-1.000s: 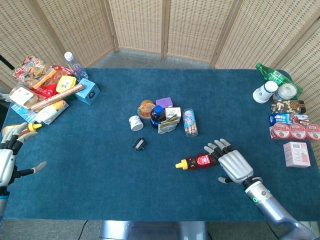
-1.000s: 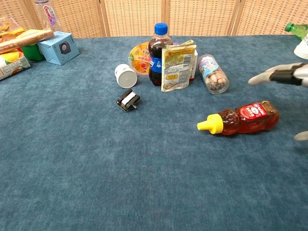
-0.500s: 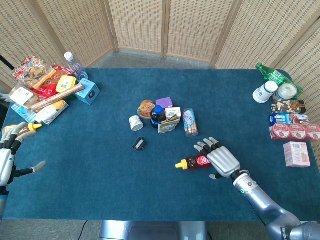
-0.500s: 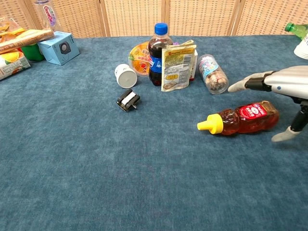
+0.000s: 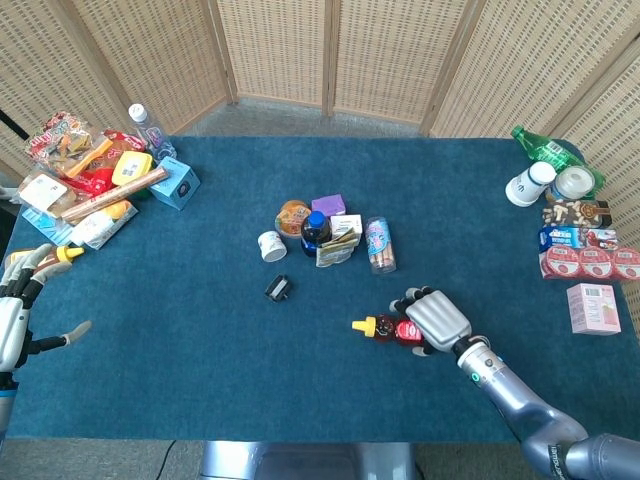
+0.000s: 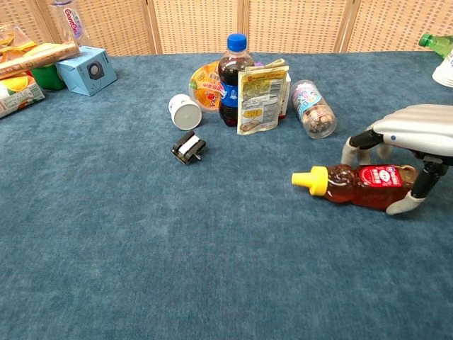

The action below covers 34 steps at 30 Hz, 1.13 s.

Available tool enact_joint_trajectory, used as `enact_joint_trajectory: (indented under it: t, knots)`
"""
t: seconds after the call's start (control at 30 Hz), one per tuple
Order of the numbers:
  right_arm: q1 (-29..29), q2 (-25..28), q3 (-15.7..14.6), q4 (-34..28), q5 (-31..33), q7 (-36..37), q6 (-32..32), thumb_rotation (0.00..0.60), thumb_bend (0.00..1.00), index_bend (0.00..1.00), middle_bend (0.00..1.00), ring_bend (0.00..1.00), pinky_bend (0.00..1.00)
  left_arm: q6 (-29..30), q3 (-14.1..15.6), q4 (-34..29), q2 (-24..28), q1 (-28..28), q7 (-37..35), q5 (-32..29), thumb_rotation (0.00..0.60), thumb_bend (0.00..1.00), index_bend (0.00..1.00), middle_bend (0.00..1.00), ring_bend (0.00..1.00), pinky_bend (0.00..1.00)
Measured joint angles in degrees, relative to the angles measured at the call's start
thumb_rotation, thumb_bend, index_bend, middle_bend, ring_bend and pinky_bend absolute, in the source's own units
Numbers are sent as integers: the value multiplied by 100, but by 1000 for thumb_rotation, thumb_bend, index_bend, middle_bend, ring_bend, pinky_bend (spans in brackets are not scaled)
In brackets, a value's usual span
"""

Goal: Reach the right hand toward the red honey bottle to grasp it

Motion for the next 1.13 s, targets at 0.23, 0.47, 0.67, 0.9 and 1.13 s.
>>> enact_joint_trajectory:
  t: [0.23, 0.47, 0.67, 0.9, 1.13]
  knots:
    - [-34, 69, -30, -60, -51, 194, 165, 600, 156, 443, 627, 410, 499, 11, -3, 0, -2, 3, -20, 11, 600, 172, 233, 0, 0, 0]
    - [-164, 370, -41, -425, -239, 255, 601, 600, 164, 447, 632, 412, 499, 5, 5, -8, 1, -1, -38, 35, 600, 172, 233, 0, 0, 0]
    - [-304, 743, -3, -865, -451, 232, 1071, 600, 161, 448, 632, 413, 499, 13, 12, -15, 7, 1, -59, 56, 600, 173, 233, 0, 0, 0]
    - [-419, 1186, 111, -1413, -640, 96, 1472, 600, 158, 457, 642, 422, 500, 18, 20, -18, 11, 0, -78, 79, 600, 172, 234, 0, 0, 0]
    - [-481, 1385, 157, -1752, -706, -115, 1551, 600, 160, 457, 643, 422, 499, 33, 26, -15, 9, 4, -66, 96, 600, 173, 233, 0, 0, 0]
